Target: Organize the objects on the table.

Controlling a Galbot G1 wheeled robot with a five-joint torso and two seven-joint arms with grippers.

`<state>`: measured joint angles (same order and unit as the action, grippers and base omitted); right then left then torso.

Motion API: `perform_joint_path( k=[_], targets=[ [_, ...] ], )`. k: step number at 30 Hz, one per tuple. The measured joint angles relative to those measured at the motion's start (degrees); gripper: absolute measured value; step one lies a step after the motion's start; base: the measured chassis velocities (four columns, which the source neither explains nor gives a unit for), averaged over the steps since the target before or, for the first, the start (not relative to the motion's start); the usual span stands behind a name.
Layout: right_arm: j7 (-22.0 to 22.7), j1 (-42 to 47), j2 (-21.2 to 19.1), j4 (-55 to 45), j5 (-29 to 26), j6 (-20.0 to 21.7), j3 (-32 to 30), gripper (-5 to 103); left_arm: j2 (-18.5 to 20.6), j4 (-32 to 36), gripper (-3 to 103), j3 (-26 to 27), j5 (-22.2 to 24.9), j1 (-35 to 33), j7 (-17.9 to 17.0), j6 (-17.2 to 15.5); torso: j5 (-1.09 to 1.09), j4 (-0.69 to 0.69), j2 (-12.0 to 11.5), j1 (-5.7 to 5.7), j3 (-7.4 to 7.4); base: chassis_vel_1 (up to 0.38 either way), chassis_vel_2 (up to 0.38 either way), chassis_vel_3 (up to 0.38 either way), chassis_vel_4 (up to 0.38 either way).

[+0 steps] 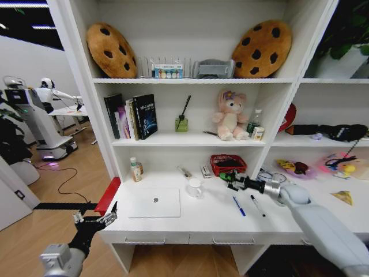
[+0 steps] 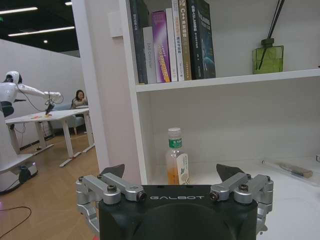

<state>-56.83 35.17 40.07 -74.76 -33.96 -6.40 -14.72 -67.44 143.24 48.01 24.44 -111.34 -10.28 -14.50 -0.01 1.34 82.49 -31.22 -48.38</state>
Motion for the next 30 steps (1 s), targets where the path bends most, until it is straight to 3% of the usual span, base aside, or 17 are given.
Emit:
perform_joint_path(
  k=[2,4,6,10,18,25,30],
  targets=[
    [1.6,-9.8,1.2,2.5,-1.9,1.2,7.2,35,0.0,0.0,100,0.0,0.0,0.0,0.0,0.0,0.01,0.01,0.0,-0.01,-0.01,0.000,0.000,0.000,0.000],
    [2.0,-13.1,2.1,3.6,-2.3,1.7,9.3,35,0.0,0.0,100,0.0,0.0,0.0,0.0,0.0,0.04,0.01,0.0,-0.01,-0.01,0.000,0.000,0.000,0.000],
    [3.1,-22.8,5.4,7.6,-3.2,2.6,15.7,35,0.0,0.0,100,0.0,0.0,0.0,0.0,0.0,-0.05,-0.03,0.0,-0.01,0.00,0.000,0.000,0.000,0.000],
    [3.7,-30.2,10.1,13.8,-3.2,2.7,22.0,35,0.0,0.0,100,0.0,0.0,0.0,0.0,0.0,0.04,-0.02,0.0,-0.02,-0.02,0.000,0.000,0.000,0.000],
    [4.6,-38.5,18.1,25.2,-1.8,0.9,28.2,35,0.0,0.0,100,0.0,0.0,0.0,0.0,0.0,0.00,0.01,0.0,-0.01,-0.01,0.000,0.000,0.000,0.000],
    [5.4,-41.5,21.4,29.5,-1.3,0.2,30.5,35,0.0,0.0,100,0.0,0.0,0.0,0.0,0.0,0.00,0.00,0.0,-0.01,0.00,0.000,0.000,0.000,0.000],
    [9.1,-42.2,24.7,32.4,-1.5,-0.5,33.0,35,0.0,0.0,100,0.0,0.0,0.0,0.0,0.0,0.01,0.01,0.0,-0.01,-0.01,0.000,0.000,0.000,0.000]
  ],
)
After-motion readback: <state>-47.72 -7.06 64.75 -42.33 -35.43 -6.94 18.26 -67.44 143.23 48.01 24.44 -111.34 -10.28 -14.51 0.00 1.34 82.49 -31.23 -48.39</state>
